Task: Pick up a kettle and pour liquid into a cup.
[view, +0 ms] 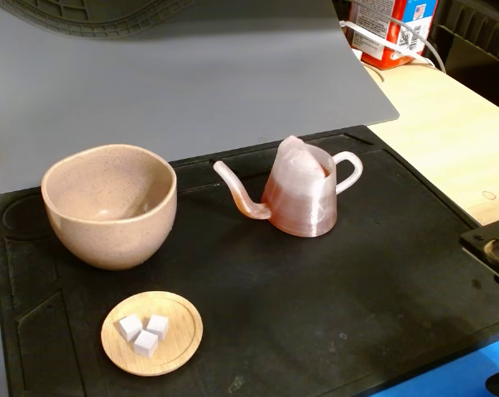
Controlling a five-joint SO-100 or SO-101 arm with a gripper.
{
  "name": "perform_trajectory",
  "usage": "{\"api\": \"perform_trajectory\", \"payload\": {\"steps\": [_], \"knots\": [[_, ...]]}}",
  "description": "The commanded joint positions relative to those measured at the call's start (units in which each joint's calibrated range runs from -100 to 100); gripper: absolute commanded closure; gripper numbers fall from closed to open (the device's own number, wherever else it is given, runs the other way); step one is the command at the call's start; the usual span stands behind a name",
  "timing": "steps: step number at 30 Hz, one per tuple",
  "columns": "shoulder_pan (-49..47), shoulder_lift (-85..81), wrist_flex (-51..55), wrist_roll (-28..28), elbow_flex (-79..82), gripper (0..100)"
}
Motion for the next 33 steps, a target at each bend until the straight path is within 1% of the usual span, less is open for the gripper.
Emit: {"api": "perform_trajectory", "payload": {"steps": [1,33], "knots": [[-0.19,0.65,0.18,-0.12,0.19,99],[-0.42,0.65,0.27,-0.12,0.19,99]]}}
